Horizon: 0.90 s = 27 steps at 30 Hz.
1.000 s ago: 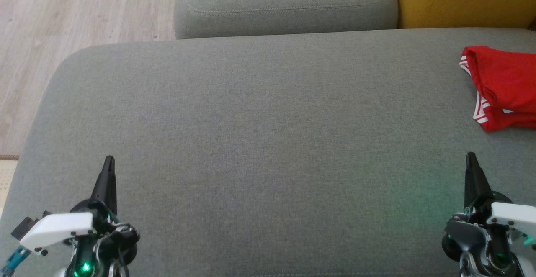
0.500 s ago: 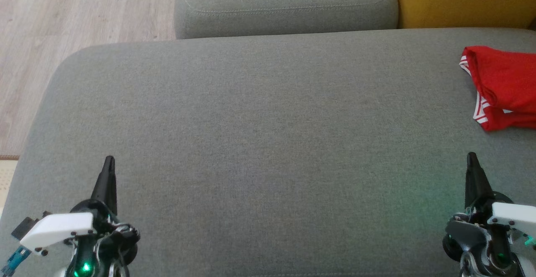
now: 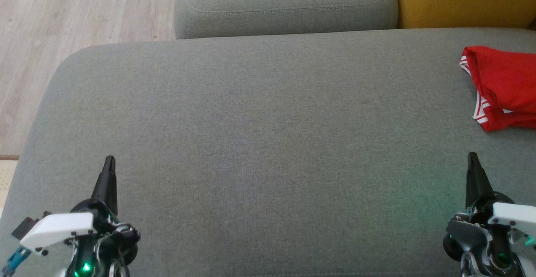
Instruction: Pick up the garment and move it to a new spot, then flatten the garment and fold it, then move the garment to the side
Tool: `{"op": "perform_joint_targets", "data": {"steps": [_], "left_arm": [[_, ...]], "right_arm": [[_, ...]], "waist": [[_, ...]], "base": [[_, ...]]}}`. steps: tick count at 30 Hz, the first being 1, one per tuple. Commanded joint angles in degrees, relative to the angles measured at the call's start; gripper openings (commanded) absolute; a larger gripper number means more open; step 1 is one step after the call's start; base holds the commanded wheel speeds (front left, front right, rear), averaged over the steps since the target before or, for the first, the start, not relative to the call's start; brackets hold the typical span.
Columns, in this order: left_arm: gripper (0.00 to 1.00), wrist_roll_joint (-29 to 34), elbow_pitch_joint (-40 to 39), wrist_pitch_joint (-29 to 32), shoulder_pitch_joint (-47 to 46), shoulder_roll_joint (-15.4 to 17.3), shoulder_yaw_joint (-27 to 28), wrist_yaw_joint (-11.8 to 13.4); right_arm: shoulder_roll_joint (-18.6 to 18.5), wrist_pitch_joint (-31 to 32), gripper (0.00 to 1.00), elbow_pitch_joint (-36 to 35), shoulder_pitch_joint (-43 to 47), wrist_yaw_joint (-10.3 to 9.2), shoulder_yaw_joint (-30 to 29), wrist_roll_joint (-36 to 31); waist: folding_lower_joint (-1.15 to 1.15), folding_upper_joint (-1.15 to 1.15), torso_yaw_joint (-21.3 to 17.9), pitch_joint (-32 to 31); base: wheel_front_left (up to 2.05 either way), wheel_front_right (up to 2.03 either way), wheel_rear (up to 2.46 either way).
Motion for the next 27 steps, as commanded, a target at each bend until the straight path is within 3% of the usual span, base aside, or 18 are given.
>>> {"op": "perform_joint_targets", "data": {"steps": [1,27], "left_arm": [[0.00,-0.1,-1.8,0.4,-2.9,0.4,2.0,-0.4],[0.00,-0.1,-1.8,0.5,-2.9,0.4,2.1,-0.4]], "right_arm": [[-0.5,0.3,0.00,-1.8,-3.2,-0.05,1.2,-0.3],[-0.4,0.5,0.00,-1.8,-3.2,-0.05,1.0,-0.4]], "waist": [[0.00,0.00,0.0,0.0],[0.00,0.00,0.0,0.0]], "base": [[0.00,0.00,0.00],[0.00,0.00,0.00]]}}
